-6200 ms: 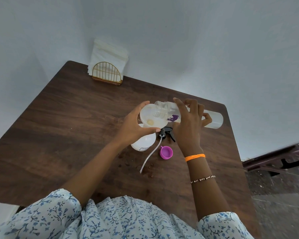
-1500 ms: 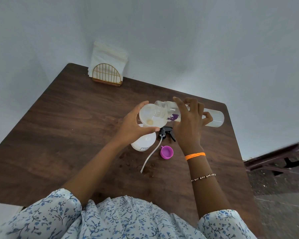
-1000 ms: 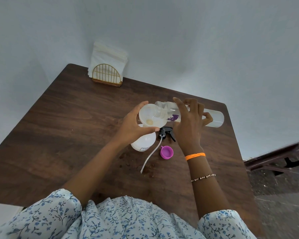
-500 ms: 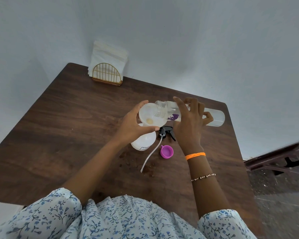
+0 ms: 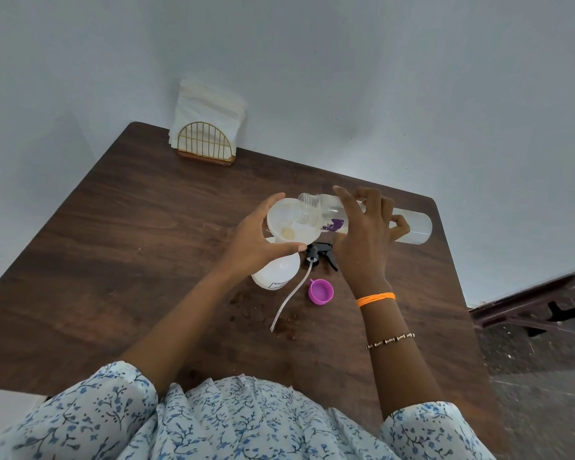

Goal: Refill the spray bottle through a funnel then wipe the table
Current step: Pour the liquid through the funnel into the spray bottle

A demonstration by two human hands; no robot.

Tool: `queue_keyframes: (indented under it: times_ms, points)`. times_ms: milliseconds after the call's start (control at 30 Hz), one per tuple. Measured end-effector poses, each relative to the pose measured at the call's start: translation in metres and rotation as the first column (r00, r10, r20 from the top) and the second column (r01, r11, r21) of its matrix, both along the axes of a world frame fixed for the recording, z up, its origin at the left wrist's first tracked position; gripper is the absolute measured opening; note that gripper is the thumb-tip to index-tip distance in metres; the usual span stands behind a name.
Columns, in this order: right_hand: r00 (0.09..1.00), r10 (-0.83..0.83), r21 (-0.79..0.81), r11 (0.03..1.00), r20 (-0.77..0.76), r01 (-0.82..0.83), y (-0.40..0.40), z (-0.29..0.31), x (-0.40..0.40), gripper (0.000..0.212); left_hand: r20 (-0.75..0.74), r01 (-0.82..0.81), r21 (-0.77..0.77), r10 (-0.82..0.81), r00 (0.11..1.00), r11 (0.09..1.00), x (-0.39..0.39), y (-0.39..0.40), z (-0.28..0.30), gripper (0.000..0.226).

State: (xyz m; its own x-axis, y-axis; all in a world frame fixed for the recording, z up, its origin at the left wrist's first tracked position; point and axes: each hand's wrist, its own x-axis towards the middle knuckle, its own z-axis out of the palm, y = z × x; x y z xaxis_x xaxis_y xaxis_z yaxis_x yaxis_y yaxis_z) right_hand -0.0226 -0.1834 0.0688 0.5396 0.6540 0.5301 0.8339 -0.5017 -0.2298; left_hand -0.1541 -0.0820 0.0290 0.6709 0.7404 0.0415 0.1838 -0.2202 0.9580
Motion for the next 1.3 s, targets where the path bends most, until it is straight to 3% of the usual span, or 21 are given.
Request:
queue_keyframes:
  times_ms: [300, 567, 767, 867, 967, 1133, 1300]
  points:
    - [0.999, -0.021, 0.035, 0.999, -0.034, 0.022, 0.001, -0.001, 0.0, 0.08, 0.005, 0.007, -0.033, -0.006, 1.0, 0.999, -0.002, 0.0, 0.0, 0.087]
    - [0.973, -0.009, 0.162, 0.986, -0.23, 0.047, 0.004, -0.003, 0.001, 0.066, -0.055, 0.06, -0.067, -0.064, 0.996, 0.996, -0.006, 0.005, 0.006, 0.096]
    - [0.827, 0.104, 0.315, 0.945, -0.553, 0.092, -0.002, 0.009, 0.019, 0.053, -0.031, 0.064, -0.094, -0.067, 0.997, 0.994, -0.007, 0.008, 0.015, 0.083]
    - [0.734, 0.149, 0.362, 0.922, -0.663, 0.14, -0.001, 0.015, 0.029, 0.036, -0.029, 0.044, -0.083, -0.047, 0.998, 0.996, -0.005, 0.007, 0.021, 0.073]
    - [0.636, 0.211, 0.432, 0.876, -0.743, 0.214, 0.004, 0.02, 0.034, 0.036, 0.005, 0.033, -0.104, -0.033, 0.999, 0.994, -0.002, 0.01, 0.025, 0.062]
    - [0.599, 0.331, 0.532, 0.825, -0.729, 0.192, 0.013, 0.041, 0.035, 0.042, 0.041, 0.013, -0.056, -0.01, 0.999, 0.998, 0.004, 0.021, 0.031, 0.048]
    - [0.642, 0.367, 0.575, 0.806, -0.673, 0.143, 0.029, 0.062, 0.032, 0.052, 0.042, 0.041, 0.084, -0.044, 0.998, 0.996, 0.02, 0.028, 0.051, 0.056]
